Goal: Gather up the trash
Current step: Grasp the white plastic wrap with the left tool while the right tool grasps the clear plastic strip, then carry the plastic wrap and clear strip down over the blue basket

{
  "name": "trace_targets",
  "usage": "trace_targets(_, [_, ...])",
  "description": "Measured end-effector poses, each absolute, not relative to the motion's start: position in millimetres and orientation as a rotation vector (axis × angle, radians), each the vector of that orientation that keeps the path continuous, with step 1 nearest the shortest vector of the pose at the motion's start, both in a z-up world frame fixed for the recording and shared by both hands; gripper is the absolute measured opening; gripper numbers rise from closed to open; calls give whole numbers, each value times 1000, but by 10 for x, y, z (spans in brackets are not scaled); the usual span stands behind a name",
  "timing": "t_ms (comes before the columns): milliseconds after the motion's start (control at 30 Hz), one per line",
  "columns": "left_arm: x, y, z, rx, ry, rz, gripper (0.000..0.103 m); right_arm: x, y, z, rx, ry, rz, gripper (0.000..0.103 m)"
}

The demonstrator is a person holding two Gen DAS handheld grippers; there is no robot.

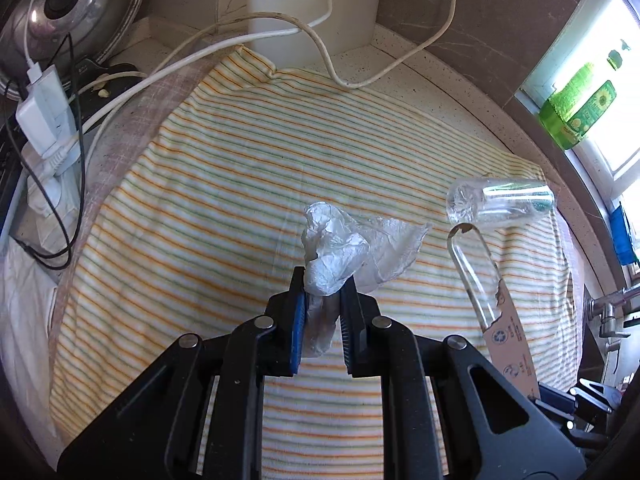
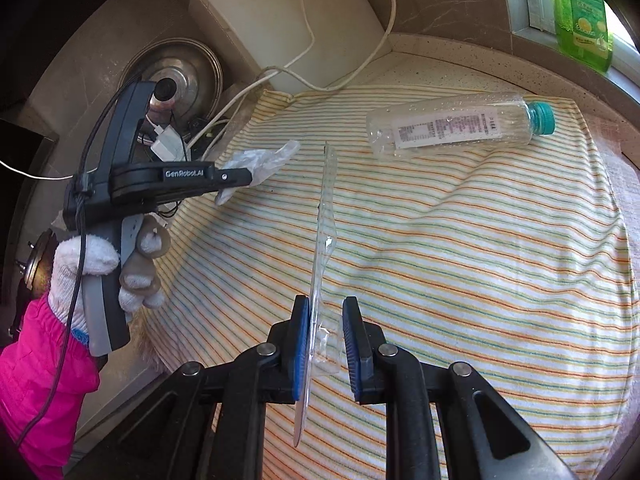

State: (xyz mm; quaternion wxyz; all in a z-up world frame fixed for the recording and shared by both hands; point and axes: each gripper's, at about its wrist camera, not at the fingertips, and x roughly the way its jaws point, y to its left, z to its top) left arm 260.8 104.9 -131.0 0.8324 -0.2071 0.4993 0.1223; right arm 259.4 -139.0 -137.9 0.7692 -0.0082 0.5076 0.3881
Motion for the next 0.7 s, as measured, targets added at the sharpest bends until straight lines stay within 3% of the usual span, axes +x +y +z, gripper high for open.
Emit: trace_targets(700, [1192,873,-1091,-419,1029,260,14,1666,-1577,-1184,13,1077,795,16])
